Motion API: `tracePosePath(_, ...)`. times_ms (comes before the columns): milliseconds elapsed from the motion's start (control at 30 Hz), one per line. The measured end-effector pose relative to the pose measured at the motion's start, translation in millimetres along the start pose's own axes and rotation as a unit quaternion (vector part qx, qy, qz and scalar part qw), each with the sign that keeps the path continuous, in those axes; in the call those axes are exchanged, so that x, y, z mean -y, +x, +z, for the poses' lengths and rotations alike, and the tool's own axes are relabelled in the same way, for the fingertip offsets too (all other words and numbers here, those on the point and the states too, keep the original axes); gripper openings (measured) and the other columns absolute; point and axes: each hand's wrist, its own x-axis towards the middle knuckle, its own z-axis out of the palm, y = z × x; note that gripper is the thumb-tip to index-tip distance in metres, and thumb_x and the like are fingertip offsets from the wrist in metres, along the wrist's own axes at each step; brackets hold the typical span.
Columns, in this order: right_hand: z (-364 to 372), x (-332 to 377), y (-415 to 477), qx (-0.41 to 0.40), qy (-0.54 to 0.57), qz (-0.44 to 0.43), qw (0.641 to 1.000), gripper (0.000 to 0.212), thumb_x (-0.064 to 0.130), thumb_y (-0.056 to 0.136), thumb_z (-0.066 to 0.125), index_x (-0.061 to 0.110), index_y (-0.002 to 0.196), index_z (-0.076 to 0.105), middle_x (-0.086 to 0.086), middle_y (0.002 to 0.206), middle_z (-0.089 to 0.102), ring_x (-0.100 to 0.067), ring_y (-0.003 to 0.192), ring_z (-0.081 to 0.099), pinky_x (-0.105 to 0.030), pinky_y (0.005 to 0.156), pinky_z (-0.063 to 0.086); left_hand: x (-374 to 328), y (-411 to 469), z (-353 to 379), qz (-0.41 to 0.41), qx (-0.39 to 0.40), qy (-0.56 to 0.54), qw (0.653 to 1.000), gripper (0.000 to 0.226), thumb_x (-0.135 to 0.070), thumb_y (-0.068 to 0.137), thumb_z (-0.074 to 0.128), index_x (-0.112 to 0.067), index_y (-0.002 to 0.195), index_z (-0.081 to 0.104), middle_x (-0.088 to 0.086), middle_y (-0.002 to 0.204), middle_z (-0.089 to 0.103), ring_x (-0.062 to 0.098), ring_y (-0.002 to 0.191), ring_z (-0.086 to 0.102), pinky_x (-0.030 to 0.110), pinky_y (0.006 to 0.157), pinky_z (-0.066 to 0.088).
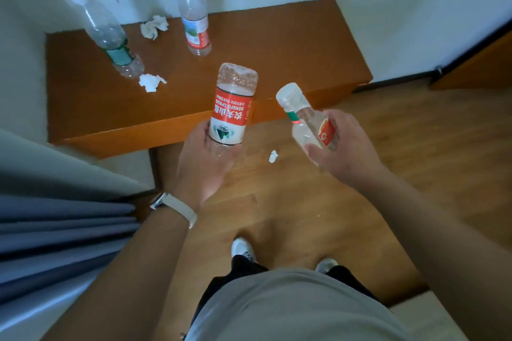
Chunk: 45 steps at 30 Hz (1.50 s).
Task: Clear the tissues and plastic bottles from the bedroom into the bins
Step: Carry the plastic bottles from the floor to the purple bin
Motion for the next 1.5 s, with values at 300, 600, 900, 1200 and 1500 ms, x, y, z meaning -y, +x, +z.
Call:
tracePosePath(300, -72.7, -104.9, -73.1, -0.111, 0.075, 0.102, 0.986, 0.068, 0.04, 0.076, 0.076, 0.024, 0.133, 0.045, 0.013, 0.115, 0.046, -0.006, 0.103, 0.049, -0.022, 0.085, 0.042, -58.8, -11.2, 123.1, 0.087, 0.139, 0.052, 0.985, 0.061, -0.048, 0.071, 0.079, -0.042, 0.124, 0.049, -0.011, 0.118, 0.062, 0.018, 0.099, 0.067, 0.039, 0.074, 0.061)
tracePosePath(600, -135.0, -236.9, -166.1, -0.209, 0.141, 0.187, 0.949, 0.071, 0.043, 0.073, 0.075, 0.022, 0.133, 0.045, 0.007, 0.116, 0.051, -0.01, 0.106, 0.051, -0.028, 0.092, 0.044, -123.3, -94.4, 270.8, 0.172, 0.216, 0.113, 0.954, 0.064, -0.04, 0.077, 0.079, -0.035, 0.132, 0.047, -0.014, 0.125, 0.059, 0.009, 0.11, 0.06, 0.025, 0.081, 0.054)
tracePosePath(900, -192.1, -361.6, -261.0, -0.26, 0.163, 0.269, 0.913, 0.066, 0.045, 0.073, 0.073, 0.025, 0.13, 0.045, 0.008, 0.116, 0.05, -0.011, 0.106, 0.051, -0.029, 0.092, 0.045, -160.8, -177.0, 404.6, 0.244, 0.279, 0.165, 0.914, 0.055, -0.049, 0.076, 0.075, -0.044, 0.122, 0.046, -0.017, 0.117, 0.058, 0.012, 0.1, 0.063, 0.038, 0.076, 0.061)
tracePosePath(1200, -227.4, -429.4, -310.9, -0.312, 0.195, 0.333, 0.868, 0.063, 0.04, 0.076, 0.073, 0.028, 0.129, 0.043, 0.009, 0.119, 0.048, -0.013, 0.104, 0.052, -0.029, 0.087, 0.048, -193.1, -214.3, 503.1, 0.323, 0.36, 0.21, 0.85, 0.058, -0.052, 0.076, 0.072, -0.039, 0.127, 0.046, -0.015, 0.116, 0.057, 0.012, 0.102, 0.062, 0.031, 0.079, 0.057)
tracePosePath(1500, -242.0, -472.4, -286.6, -0.336, 0.209, 0.386, 0.833, 0.059, 0.04, 0.075, 0.074, 0.034, 0.124, 0.041, 0.014, 0.115, 0.046, -0.007, 0.1, 0.052, -0.026, 0.081, 0.049, -227.2, -181.5, 575.4, 0.335, 0.413, 0.197, 0.823, 0.05, -0.044, 0.081, 0.072, -0.042, 0.121, 0.042, -0.013, 0.118, 0.056, 0.009, 0.105, 0.058, 0.016, 0.071, 0.047)
